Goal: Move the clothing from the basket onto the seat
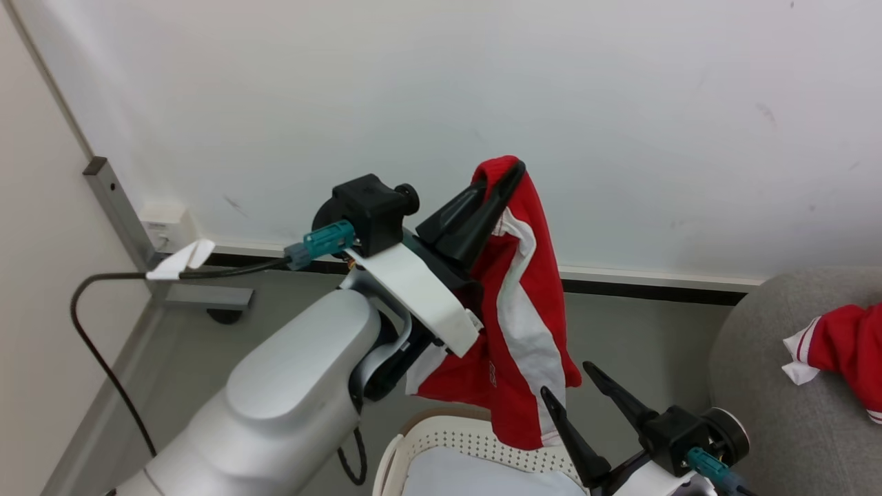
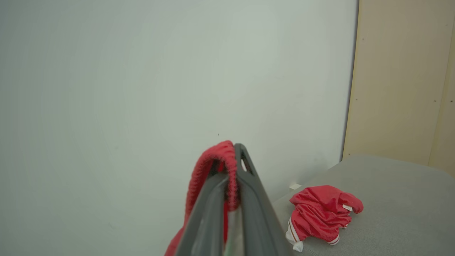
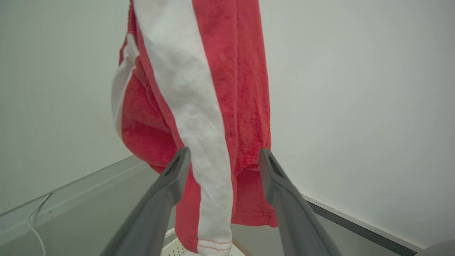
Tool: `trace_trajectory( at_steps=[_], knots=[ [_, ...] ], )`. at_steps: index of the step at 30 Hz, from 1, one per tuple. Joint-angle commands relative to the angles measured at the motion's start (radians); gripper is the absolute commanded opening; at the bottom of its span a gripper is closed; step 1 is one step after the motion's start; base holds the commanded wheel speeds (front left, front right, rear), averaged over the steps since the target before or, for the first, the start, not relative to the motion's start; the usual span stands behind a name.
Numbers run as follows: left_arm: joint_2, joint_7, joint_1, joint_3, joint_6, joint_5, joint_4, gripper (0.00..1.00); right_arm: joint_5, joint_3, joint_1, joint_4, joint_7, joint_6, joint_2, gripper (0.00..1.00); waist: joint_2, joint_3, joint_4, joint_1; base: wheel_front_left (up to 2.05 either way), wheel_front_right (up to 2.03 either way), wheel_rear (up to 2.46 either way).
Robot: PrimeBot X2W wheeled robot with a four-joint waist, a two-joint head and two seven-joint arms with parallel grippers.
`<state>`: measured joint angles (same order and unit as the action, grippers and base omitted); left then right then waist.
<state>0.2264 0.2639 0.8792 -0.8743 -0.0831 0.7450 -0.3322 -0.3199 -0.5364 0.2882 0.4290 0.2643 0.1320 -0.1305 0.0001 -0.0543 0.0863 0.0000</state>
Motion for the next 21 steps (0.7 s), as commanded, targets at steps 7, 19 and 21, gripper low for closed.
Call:
trace_trajectory(
  at_steps=[7,19,21],
  knots=[
    [-0.032,-0.015,-0.027,-0.039,-0.006,-0.014,0.035,0.00,-0.043,-0.072,0.073,0.153,0.000,-0.002,0.022,1.00,-0.0001,-0.019,0.056,0.0000,0.00,0.00,0.00],
    [-0.039,-0.049,-0.055,-0.081,0.002,0.003,0.108,0.00,-0.078,-0.069,0.102,0.212,0.000,-0.003,0.046,0.00,-0.0001,-0.037,0.113,0.0000,0.00,0.00,0.00],
    [-0.035,-0.050,-0.060,-0.082,0.005,0.004,0.109,0.00,-0.081,-0.062,0.095,0.205,0.000,-0.003,0.045,0.00,-0.0001,-0.040,0.116,0.0000,0.00,0.00,0.00]
  ],
)
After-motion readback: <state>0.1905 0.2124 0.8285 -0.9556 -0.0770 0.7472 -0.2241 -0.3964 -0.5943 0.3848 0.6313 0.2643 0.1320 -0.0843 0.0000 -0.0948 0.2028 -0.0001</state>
